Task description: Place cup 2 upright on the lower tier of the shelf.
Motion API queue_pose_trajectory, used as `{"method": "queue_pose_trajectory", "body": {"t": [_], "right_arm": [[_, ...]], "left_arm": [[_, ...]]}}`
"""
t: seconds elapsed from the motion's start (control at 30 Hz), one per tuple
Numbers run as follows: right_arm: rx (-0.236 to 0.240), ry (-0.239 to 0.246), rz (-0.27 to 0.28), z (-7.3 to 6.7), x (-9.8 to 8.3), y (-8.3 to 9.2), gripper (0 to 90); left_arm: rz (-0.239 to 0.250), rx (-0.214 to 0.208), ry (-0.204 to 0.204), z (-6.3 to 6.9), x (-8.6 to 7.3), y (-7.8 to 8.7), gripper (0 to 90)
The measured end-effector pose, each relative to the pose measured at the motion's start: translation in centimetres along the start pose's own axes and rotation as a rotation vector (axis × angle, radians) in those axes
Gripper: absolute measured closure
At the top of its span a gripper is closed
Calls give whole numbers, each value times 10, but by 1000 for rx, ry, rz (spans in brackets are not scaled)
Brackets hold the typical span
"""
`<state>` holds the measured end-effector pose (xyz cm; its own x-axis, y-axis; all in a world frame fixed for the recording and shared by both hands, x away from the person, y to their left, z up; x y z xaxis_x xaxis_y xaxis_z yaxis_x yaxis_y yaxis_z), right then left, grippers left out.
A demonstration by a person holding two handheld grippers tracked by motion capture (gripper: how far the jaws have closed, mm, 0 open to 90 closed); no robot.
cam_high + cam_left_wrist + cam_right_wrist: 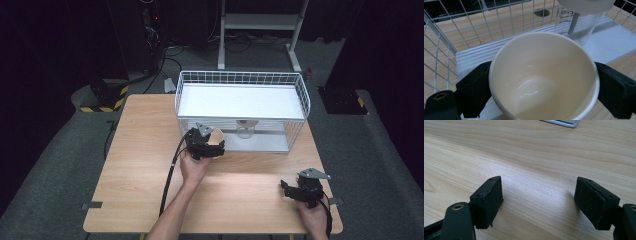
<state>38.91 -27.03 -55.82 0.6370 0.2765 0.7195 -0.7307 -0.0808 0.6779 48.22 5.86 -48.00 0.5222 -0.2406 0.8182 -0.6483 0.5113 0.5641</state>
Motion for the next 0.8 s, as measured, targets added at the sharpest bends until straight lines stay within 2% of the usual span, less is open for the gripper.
{"method": "queue_pose_trajectory", "body": {"t": [0.2, 0.37, 0.6, 0.63, 0.8], "right_arm": [[0, 0, 0, 0, 0, 0, 229], [0, 0, 0, 0, 0, 0, 228], [0, 0, 0, 0, 0, 0, 228], [0, 0, 0, 0, 0, 0, 228], [0, 0, 0, 0, 0, 0, 228]], "left_arm": [[-3, 9, 8, -3, -2, -6, 106], [15, 10, 11, -4, -1, -9, 106], [33, 14, 1, -7, -1, -13, 106], [35, 15, -13, -8, 0, -13, 106], [48, 13, -11, -9, 0, -16, 106]]}}
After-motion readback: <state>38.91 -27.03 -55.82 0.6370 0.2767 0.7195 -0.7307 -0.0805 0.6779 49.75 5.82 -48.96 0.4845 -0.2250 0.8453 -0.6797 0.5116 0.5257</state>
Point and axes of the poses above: each handheld gripper's, and its own axes: y roughly backward along the jaws, x roughly out of its top, z roughly to its right, the point moved 5 cm from there along -y, roughly forward along the jaws, and after that the axes turned 11 degrees about -x, right-handed, at the moved point
